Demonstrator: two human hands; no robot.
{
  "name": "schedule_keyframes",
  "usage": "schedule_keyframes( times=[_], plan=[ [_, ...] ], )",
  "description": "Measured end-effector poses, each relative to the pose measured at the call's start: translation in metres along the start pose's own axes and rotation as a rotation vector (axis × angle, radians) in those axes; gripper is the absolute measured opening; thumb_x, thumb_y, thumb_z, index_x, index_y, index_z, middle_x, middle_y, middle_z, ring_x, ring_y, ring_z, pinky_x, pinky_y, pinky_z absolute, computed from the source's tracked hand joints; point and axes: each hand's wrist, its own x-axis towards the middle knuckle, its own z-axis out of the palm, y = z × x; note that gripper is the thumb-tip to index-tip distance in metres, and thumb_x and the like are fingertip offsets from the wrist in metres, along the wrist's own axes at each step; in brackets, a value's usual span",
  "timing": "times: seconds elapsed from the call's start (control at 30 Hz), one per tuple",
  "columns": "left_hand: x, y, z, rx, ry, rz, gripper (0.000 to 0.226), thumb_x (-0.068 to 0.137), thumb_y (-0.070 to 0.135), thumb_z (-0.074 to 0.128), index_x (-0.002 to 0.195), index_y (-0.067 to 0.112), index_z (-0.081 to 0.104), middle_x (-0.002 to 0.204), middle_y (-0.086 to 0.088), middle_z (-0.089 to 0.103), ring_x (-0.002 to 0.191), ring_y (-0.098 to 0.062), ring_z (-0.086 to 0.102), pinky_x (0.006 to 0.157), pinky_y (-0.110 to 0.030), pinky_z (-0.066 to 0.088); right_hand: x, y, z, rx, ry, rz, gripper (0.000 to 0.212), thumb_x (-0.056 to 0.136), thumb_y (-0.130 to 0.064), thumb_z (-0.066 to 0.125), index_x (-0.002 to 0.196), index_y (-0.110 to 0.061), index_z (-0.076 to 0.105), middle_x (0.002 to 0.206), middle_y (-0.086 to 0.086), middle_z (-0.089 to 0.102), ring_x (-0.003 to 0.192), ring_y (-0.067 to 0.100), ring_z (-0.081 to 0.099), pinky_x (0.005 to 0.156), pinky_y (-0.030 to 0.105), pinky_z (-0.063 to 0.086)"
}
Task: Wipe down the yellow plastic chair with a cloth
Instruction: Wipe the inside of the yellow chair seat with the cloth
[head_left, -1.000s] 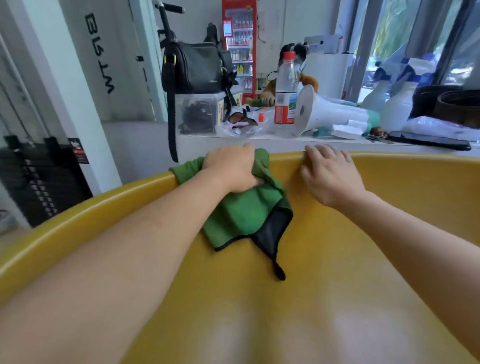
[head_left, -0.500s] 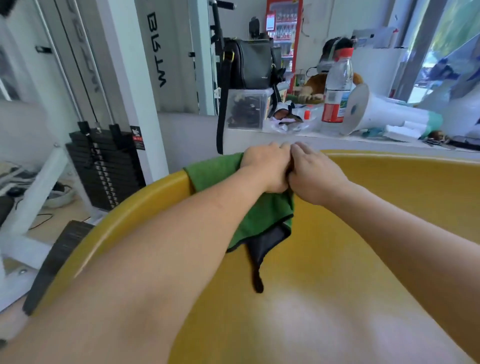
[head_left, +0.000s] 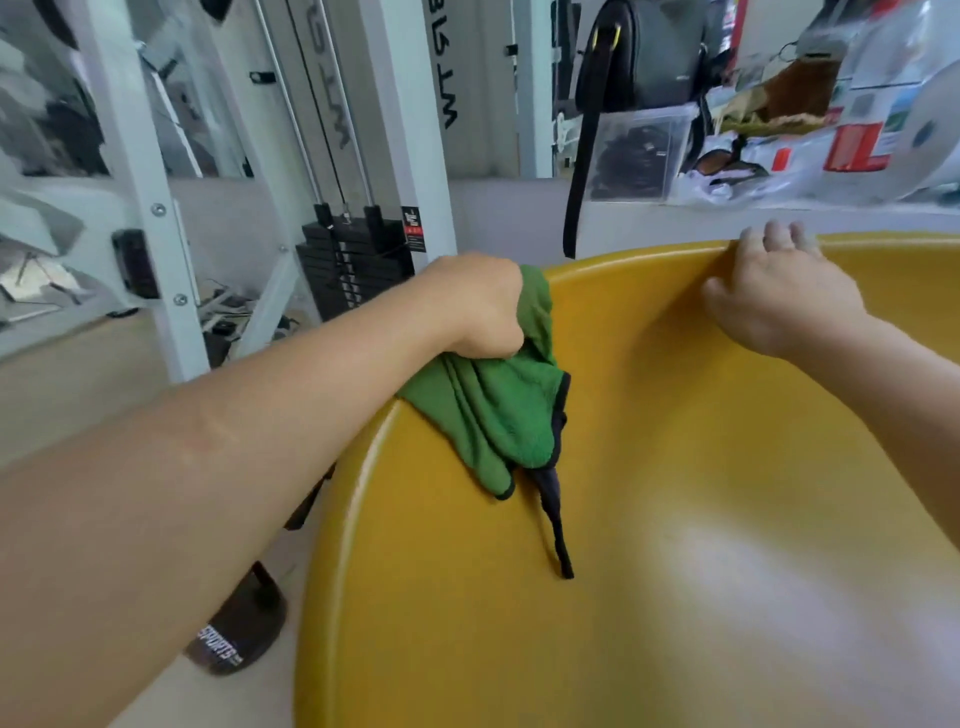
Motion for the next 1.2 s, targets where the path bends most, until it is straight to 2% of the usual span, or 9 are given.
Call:
schedule_keyframes(
  times=[0.13,0.27,0.4,0.5,0.57,0.67,0.77,0.93,1.2],
  plan=[
    [-0.027,-0.002,0.012,0.024,0.112,-0.117,0.033,0.082,0.024,0.062,0.103,0.012,0.04,0.075,-0.001,0.043,0.075,-0.026,0.049,0.057,-0.034,0.039,-0.011,-0.016,-0.014,0.134,-0.105,0.025,0.068,0.098,-0.033,0.04,0.151,-0.002,0.012,0.159,0.02,0.007,0.148,0.034,0.0,0.118,0.051,0.014],
    [-0.021,0.003,0.003,-0.085,0.046,-0.137,0.036,0.077,0.03,0.068,0.097,0.015,0.044,0.084,-0.003,0.049,0.081,-0.028,0.052,0.062,-0.033,0.04,-0.083,-0.092,-0.023,0.798,-0.297,-0.311,0.056,0.102,-0.024,0.041,0.153,-0.028,0.018,0.143,0.007,0.041,0.137,0.028,0.036,0.109,0.043,0.037],
    [-0.047,-0.014,-0.008,-0.366,-0.083,-0.044,0.058,0.078,0.023,0.07,0.128,0.01,0.042,0.1,-0.003,0.058,0.094,-0.022,0.057,0.079,-0.031,0.046,-0.128,-0.148,-0.019,1.122,-0.28,-0.404,0.056,0.1,-0.033,0.039,0.151,-0.04,0.016,0.159,-0.007,0.019,0.146,0.014,0.017,0.118,0.042,0.024],
    [-0.1,-0.025,-0.001,-0.584,0.138,-0.172,0.066,0.081,0.028,0.069,0.141,0.023,0.042,0.131,0.003,0.058,0.117,-0.013,0.055,0.099,-0.03,0.044,-0.117,-0.164,-0.016,1.093,-0.285,-0.256,0.056,0.094,-0.044,0.042,0.148,-0.041,0.029,0.162,-0.003,0.014,0.149,0.019,0.009,0.118,0.041,0.018],
    [-0.133,-0.03,0.021,-0.619,0.311,-0.244,0.028,0.089,0.023,0.059,0.116,0.028,0.065,0.106,0.005,0.07,0.099,-0.013,0.063,0.086,-0.033,0.05,-0.125,-0.187,-0.01,0.932,-0.223,-0.247,0.051,0.089,-0.058,0.044,0.137,-0.042,0.047,0.162,0.005,0.002,0.149,0.028,0.0,0.117,0.044,0.012],
    [-0.173,-0.03,0.049,-0.922,0.46,-0.443,0.018,0.083,0.023,0.06,0.094,0.026,0.074,0.09,0.001,0.074,0.086,-0.021,0.068,0.08,-0.043,0.055,-0.155,-0.208,0.006,0.792,-0.105,-0.334,0.05,0.086,-0.067,0.047,0.124,-0.036,0.06,0.161,0.007,-0.001,0.146,0.036,-0.001,0.113,0.053,0.018],
    [-0.197,-0.021,0.058,-1.036,0.511,-0.526,0.031,0.084,0.015,0.064,0.114,0.02,0.069,0.113,0.003,0.07,0.102,-0.014,0.067,0.093,-0.039,0.053,-0.171,-0.201,0.018,0.83,0.019,-0.402,0.045,0.088,-0.058,0.053,0.125,-0.034,0.06,0.16,0.005,0.008,0.146,0.035,0.009,0.111,0.049,0.027],
    [-0.206,-0.003,0.039,-1.262,0.554,-0.626,0.024,0.09,-0.003,0.046,0.105,0.005,0.064,0.094,-0.01,0.065,0.071,-0.027,0.059,0.071,-0.037,0.051,-0.211,-0.192,0.033,1.009,0.056,-0.446,0.04,0.094,-0.042,0.054,0.131,-0.029,0.057,0.146,0.006,0.035,0.128,0.029,0.042,0.102,0.042,0.043],
    [-0.194,-0.021,0.061,-0.854,0.63,-0.403,0.009,0.081,0.034,0.072,0.088,0.03,0.068,0.068,0.007,0.054,0.064,-0.004,0.05,0.062,-0.026,0.047,-0.245,-0.173,0.044,1.105,-0.066,-0.436,0.045,0.092,-0.03,0.055,0.137,-0.032,0.05,0.124,0.001,0.05,0.106,0.013,0.05,0.09,0.023,0.038]
  ],
)
